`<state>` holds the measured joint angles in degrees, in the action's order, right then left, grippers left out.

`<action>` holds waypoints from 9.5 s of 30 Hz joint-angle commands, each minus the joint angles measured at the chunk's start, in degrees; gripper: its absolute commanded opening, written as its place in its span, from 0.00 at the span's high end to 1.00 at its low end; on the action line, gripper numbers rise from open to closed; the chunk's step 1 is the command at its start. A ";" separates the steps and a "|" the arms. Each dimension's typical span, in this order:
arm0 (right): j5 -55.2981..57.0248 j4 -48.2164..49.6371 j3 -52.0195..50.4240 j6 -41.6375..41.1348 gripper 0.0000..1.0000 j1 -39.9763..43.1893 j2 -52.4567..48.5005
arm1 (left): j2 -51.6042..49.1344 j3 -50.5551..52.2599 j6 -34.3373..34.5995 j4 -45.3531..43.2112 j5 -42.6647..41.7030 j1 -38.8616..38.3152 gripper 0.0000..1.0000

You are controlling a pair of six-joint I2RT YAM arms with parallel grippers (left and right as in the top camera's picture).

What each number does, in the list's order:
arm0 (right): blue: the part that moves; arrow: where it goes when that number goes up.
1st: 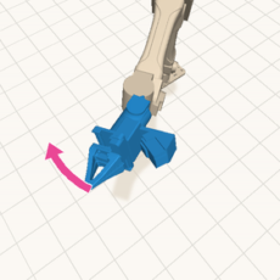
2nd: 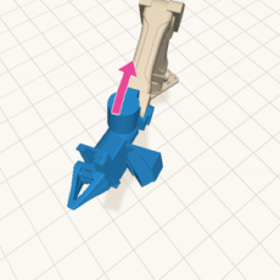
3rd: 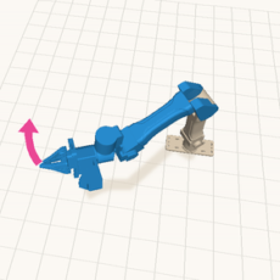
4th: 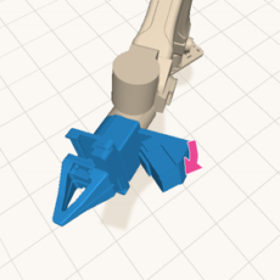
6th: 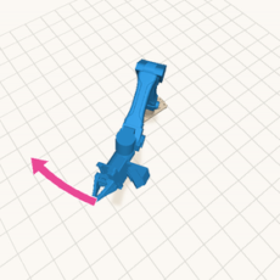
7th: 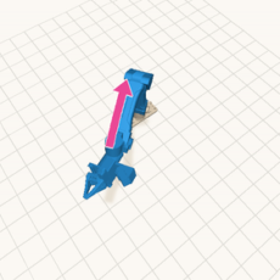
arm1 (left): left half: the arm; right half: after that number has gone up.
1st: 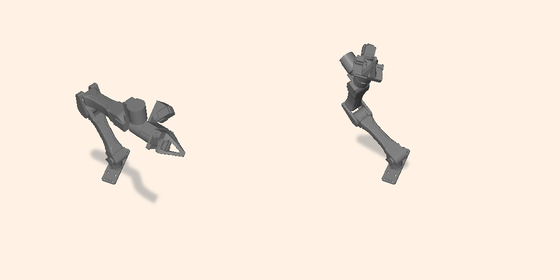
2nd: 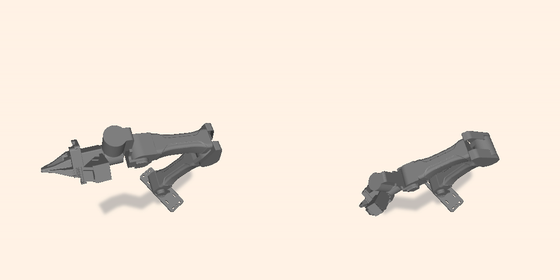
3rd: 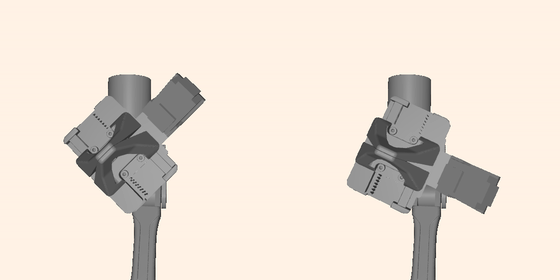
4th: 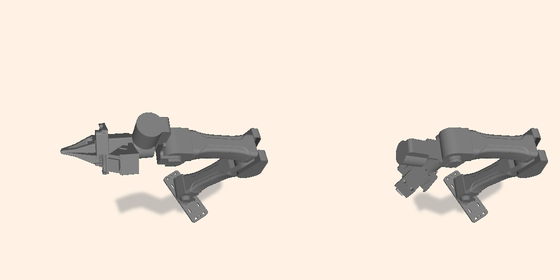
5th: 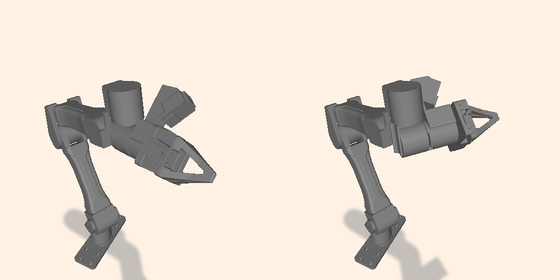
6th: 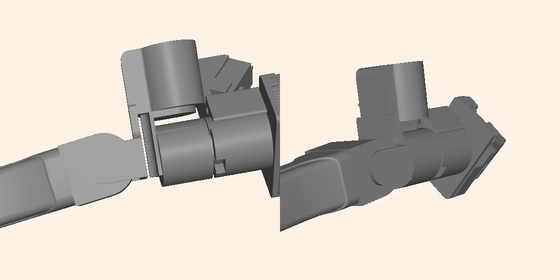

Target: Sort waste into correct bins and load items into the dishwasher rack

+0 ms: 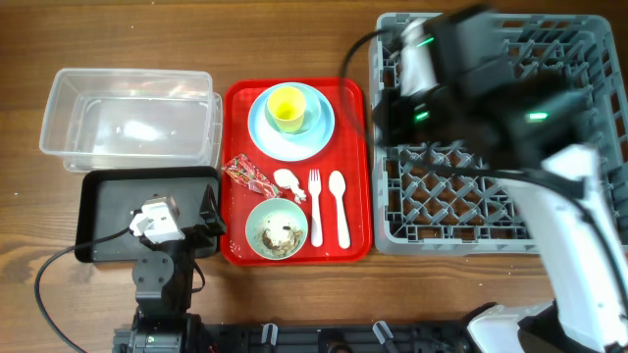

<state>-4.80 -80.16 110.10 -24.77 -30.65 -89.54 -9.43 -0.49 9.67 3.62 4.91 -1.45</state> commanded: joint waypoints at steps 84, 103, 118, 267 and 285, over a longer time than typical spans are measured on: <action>14.01 33.00 -38.36 -0.85 0.69 -15.98 -24.81 | 0.31 0.17 -0.92 0.04 0.96 -0.04 0.00; 5.29 29.38 -29.07 2.51 0.92 -3.76 -9.27 | 0.31 0.17 -0.92 0.04 0.96 -0.04 0.00; 11.04 32.28 -25.05 11.54 0.94 16.94 0.28 | 0.31 0.17 -0.92 0.04 0.96 -0.04 0.00; 6.38 44.57 -42.10 -1.88 0.75 -19.89 -12.33 | 0.31 0.17 -0.92 0.04 0.96 -0.04 0.00; 10.78 44.57 -42.51 2.49 0.71 -19.89 -14.14 | 0.31 0.17 -0.92 0.04 0.96 -0.04 0.00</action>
<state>4.80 -35.90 67.94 -22.81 -50.78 -102.89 -9.43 -0.49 9.67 3.60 4.91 -1.45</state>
